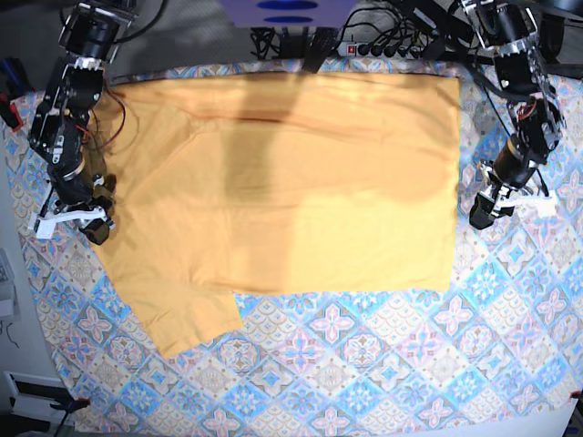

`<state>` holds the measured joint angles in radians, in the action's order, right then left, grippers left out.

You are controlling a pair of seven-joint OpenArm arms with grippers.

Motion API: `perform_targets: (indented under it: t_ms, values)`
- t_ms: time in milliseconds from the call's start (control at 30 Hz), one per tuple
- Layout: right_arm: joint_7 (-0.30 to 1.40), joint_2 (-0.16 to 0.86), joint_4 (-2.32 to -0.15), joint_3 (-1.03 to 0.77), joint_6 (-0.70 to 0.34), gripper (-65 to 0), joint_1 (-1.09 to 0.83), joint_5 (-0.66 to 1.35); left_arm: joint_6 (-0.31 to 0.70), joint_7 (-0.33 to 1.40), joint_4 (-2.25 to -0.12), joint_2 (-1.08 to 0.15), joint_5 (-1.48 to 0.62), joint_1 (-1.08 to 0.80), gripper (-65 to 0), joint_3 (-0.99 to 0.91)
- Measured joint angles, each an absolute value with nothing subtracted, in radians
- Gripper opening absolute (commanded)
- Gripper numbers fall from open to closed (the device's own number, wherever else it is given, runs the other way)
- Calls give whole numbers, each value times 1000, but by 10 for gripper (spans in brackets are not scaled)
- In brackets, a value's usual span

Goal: Fold the T-shirt properly
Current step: 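Move both grippers along the shirt's sides toward the hem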

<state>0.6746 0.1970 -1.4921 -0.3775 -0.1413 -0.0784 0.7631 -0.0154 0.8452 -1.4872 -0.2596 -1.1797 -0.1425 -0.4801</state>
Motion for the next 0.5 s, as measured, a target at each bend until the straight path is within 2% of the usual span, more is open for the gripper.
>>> perform_targets:
  t_ms: [200,500]
  values:
    - [673,198,-1361,-315,-144,-500,1,762,-10,828,-1350,-330,-1170,14,-463,-424]
    - [666,202,-1333,-280,-138,-500,14,759,-17,825,-1134,-297,-907,227,-466,-419]
